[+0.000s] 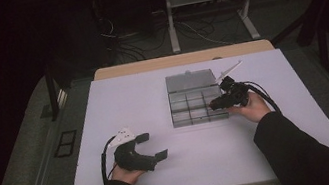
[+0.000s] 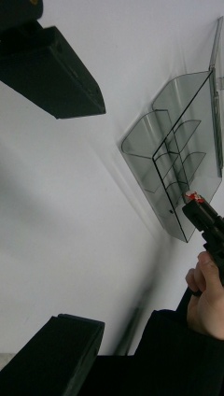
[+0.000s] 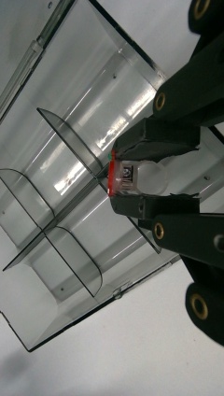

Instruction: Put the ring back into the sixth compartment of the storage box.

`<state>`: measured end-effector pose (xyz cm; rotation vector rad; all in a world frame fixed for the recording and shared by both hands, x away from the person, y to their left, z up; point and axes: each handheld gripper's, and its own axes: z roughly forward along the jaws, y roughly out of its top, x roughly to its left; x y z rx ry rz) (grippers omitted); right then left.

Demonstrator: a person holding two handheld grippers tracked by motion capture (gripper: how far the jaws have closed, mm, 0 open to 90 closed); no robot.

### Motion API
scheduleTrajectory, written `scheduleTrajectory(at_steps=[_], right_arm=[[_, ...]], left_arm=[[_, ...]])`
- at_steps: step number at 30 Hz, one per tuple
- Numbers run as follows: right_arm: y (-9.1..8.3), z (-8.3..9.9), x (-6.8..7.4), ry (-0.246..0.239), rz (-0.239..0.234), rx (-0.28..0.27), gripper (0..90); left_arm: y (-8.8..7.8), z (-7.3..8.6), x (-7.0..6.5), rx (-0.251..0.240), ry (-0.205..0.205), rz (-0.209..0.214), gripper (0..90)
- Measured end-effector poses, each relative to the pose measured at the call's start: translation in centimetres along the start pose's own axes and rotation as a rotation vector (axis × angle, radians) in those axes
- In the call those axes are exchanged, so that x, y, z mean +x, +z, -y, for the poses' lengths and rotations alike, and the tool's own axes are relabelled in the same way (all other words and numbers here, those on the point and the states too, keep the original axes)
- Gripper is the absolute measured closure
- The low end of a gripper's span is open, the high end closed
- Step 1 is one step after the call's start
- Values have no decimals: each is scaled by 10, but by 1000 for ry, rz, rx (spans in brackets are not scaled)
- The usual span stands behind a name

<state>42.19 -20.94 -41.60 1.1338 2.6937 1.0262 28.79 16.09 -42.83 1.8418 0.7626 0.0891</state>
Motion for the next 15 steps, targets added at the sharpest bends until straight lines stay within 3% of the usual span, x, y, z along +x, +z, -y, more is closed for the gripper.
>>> scheduleTrajectory(at_steps=[7, 15], right_arm=[[1, 1, 2, -12, 0, 6, 696], [-6, 0, 6, -12, 0, -20, 596]], left_arm=[[0, 0, 0, -1, 0, 0, 0], [0, 0, 0, 1, -3, 0, 0]])
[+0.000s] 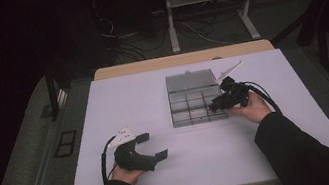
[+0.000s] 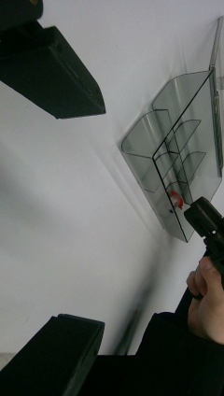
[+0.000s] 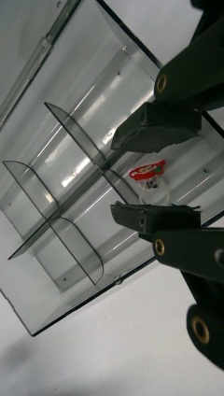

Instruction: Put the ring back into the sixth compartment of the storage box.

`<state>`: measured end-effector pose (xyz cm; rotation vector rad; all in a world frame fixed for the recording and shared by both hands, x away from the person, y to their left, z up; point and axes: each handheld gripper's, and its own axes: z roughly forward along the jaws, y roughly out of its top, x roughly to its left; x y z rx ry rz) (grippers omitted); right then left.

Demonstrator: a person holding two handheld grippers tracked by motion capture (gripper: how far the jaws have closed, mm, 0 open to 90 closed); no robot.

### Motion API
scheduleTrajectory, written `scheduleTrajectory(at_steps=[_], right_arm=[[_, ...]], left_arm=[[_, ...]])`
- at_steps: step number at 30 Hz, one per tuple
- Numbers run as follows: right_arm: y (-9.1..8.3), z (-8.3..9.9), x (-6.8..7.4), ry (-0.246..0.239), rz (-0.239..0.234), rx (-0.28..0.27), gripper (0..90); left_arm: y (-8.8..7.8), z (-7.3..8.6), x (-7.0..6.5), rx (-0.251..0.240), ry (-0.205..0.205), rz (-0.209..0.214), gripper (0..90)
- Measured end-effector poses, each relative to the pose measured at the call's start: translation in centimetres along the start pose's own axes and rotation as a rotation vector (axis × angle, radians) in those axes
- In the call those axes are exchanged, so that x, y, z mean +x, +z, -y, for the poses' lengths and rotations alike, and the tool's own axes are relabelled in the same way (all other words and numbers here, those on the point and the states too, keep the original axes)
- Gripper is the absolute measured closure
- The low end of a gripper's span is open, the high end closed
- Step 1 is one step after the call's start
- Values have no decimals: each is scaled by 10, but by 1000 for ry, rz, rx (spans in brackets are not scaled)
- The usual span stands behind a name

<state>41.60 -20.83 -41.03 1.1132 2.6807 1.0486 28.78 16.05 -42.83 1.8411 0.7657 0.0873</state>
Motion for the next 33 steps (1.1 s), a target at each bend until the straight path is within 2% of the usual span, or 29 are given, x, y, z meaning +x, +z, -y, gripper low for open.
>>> scheduleTrajectory(at_steps=[5, 10, 15, 22, 24, 33], right_arm=[[-6, -1, 3, 10, 1, -23, 462], [-13, -3, 7, 19, 26, -52, 305], [-22, -3, 11, 25, 31, -82, 180], [-33, 0, 13, 32, 25, -121, 85], [-36, 1, 14, 43, 26, -122, 0], [-50, 7, 19, 39, 24, -161, 1]], left_arm=[[0, -1, 0, 2, 2, -2, 0], [-1, -3, 0, -3, 2, 2, 0], [-2, -7, 0, -6, 2, 1, 0], [-1, -12, -1, 3, 11, 4, 0], [0, -14, -1, 9, 9, 5, 0], [5, -35, 1, 28, 32, 15, 0]])
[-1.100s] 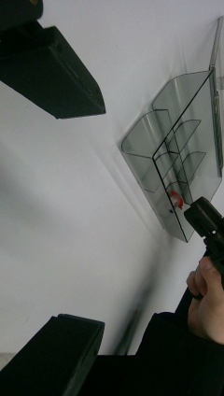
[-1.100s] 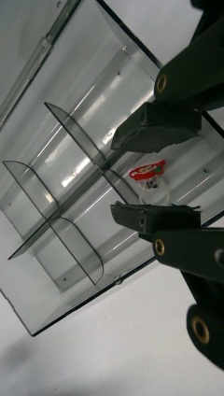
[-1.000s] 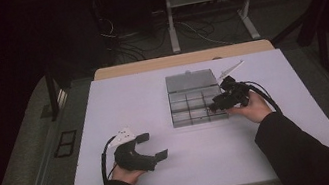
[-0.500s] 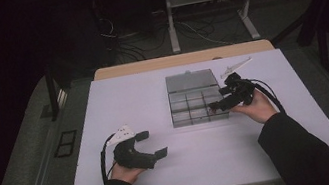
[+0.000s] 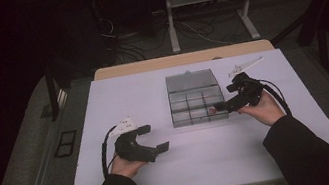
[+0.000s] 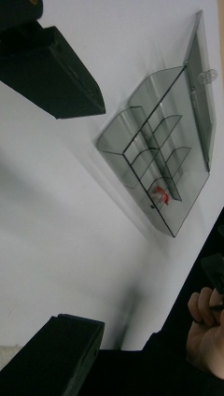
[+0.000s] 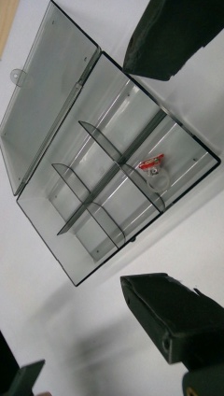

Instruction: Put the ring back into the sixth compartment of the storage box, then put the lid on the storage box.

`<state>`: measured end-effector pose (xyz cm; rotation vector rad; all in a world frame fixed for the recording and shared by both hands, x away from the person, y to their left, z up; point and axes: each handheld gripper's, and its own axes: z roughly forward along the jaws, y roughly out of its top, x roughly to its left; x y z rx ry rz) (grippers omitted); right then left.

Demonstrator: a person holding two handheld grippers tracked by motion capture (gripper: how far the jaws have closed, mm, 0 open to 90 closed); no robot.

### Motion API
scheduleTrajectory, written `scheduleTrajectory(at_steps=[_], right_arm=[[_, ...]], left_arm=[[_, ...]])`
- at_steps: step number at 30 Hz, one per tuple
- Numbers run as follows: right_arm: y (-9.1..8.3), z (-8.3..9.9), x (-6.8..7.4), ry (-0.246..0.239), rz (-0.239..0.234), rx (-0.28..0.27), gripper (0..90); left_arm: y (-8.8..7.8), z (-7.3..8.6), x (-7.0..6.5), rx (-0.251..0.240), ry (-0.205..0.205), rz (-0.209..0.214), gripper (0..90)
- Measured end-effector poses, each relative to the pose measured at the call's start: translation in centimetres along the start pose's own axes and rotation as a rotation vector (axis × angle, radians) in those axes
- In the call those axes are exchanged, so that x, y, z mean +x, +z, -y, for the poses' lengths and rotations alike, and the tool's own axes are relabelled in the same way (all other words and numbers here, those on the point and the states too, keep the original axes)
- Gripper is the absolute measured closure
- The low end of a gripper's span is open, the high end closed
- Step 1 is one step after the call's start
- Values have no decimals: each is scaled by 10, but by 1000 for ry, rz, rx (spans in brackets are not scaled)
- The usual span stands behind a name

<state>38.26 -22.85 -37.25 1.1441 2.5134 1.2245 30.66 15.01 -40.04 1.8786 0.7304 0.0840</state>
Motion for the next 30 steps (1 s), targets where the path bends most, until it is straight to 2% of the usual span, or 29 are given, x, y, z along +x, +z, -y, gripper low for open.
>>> scheduleTrajectory(at_steps=[7, 13, 20, 30], right_arm=[[-11, 2, 5, -11, 13, -12, 1], [-17, 2, 6, -15, 13, -21, 2], [-20, -2, 1, -9, 14, -18, 2], [-23, -16, -13, -1, 12, -23, 2]], left_arm=[[7, -24, 6, -13, 11, 9, 0], [17, -42, 14, -5, 19, 17, 0], [29, -57, 26, 23, 22, 12, 0], [43, -67, 40, 29, 6, 7, 0]])
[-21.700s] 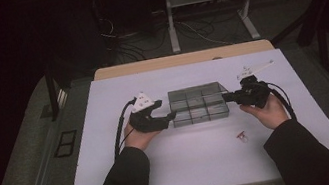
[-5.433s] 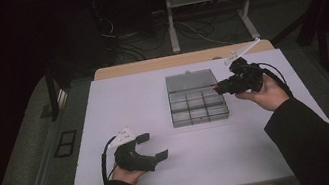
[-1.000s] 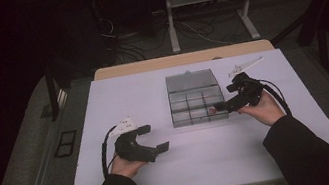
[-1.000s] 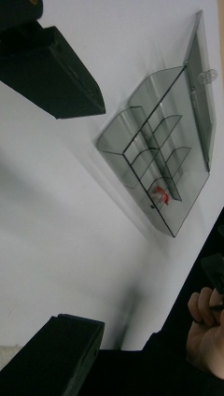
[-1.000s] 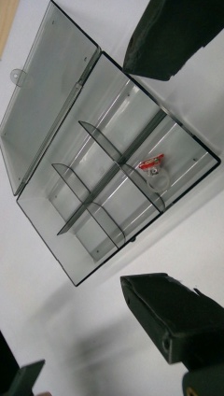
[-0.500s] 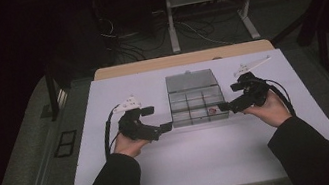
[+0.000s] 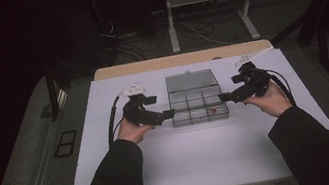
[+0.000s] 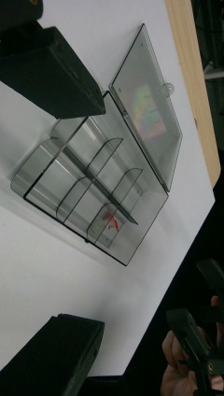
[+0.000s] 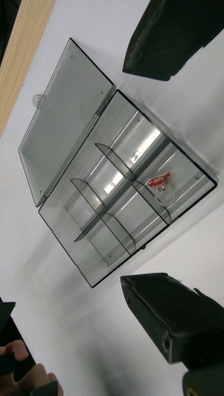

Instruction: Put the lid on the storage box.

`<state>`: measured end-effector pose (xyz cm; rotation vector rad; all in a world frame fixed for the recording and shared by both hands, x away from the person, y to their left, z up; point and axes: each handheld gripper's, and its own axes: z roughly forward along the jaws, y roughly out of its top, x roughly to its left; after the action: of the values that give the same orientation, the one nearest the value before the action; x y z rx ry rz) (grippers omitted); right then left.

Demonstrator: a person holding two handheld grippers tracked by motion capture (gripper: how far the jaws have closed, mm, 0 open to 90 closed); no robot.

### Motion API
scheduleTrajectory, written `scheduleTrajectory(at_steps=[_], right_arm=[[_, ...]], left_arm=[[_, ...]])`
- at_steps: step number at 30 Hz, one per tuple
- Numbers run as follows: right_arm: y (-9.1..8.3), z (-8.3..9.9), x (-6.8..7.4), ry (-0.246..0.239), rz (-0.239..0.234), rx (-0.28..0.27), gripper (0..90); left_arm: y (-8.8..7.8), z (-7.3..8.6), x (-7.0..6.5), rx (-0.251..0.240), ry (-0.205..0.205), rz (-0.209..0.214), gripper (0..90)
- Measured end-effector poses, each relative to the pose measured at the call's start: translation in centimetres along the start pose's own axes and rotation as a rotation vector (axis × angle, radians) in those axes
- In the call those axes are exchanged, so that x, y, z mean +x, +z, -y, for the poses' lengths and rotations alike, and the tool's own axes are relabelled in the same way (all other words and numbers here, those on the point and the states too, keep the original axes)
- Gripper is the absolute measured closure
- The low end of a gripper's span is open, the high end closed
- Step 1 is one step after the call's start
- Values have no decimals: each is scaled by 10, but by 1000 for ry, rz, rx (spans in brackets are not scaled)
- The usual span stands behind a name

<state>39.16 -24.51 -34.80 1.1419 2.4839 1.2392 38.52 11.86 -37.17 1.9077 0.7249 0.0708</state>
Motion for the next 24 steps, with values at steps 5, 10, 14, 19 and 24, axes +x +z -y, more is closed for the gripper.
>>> scheduleTrajectory(at_steps=[5, 10, 14, 19, 24], right_arm=[[0, -3, -5, 8, 5, -2, 2], [1, -6, -9, 16, 9, -5, 2], [2, -7, -12, 17, 9, -3, 2], [3, -9, -13, 17, 11, -2, 2], [4, -11, -16, 19, 11, -6, 2]], left_arm=[[3, -5, 5, 10, -1, -4, 0], [6, -11, 10, 12, 2, -8, 0], [9, -17, 16, 20, 4, -16, 0], [15, -25, 20, 20, -2, -20, 0], [21, -31, 29, 20, 0, -33, 0]])
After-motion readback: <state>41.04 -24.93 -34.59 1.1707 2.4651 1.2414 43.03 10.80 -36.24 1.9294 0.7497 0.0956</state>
